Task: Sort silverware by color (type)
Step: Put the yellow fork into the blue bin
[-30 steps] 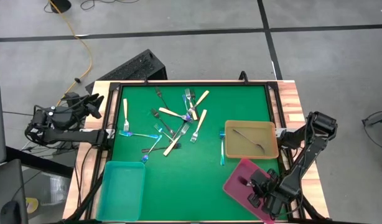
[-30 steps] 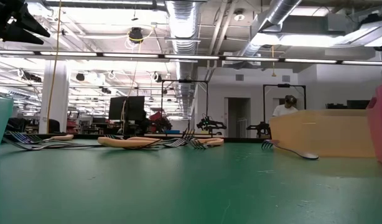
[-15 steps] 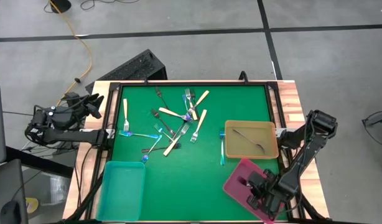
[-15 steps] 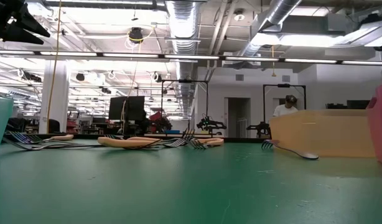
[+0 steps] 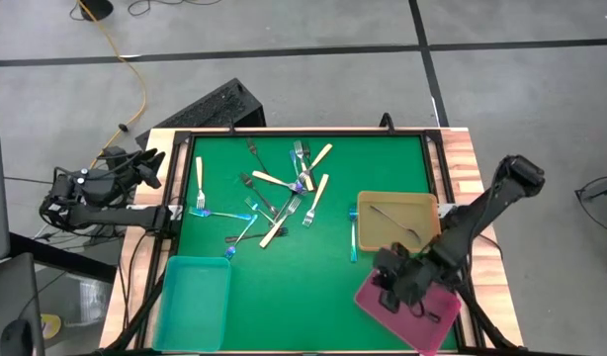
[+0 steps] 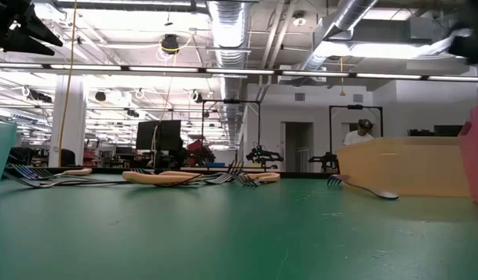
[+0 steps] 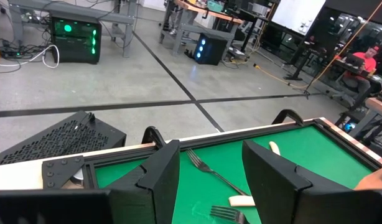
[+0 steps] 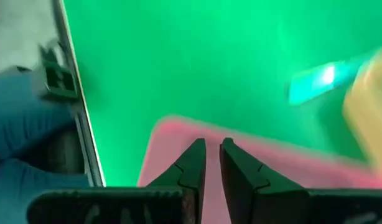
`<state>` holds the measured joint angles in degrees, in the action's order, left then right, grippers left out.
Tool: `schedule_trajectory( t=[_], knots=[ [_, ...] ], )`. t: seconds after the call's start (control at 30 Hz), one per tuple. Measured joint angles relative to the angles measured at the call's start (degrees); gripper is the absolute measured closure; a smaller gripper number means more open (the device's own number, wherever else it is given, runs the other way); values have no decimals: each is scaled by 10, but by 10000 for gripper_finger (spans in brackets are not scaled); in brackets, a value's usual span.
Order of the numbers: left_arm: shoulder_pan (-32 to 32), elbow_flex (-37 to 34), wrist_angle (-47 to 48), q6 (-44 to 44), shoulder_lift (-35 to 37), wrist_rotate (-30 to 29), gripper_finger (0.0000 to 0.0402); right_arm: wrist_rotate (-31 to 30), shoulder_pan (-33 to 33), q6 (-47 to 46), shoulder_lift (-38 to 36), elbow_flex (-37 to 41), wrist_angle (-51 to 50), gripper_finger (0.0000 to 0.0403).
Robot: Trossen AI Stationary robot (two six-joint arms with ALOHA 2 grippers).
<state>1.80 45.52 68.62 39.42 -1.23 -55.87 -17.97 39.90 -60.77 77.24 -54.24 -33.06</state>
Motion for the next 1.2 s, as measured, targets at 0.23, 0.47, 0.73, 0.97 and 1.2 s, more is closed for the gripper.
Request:
schedule_trajectory(
  t=[0.23,0.47,0.73,0.97,1.2],
  knots=[
    [0,0,0,0,0,0,243,-2,-120,213,-3,0,89,330],
    [0,0,0,0,0,0,243,21,-225,408,43,0,198,330],
    [0,0,0,0,0,0,243,83,-312,543,132,0,333,325],
    [0,0,0,0,0,0,243,122,-362,616,214,-32,379,277],
    [0,0,0,0,0,-3,243,183,-382,694,302,-122,380,223]
  ],
)
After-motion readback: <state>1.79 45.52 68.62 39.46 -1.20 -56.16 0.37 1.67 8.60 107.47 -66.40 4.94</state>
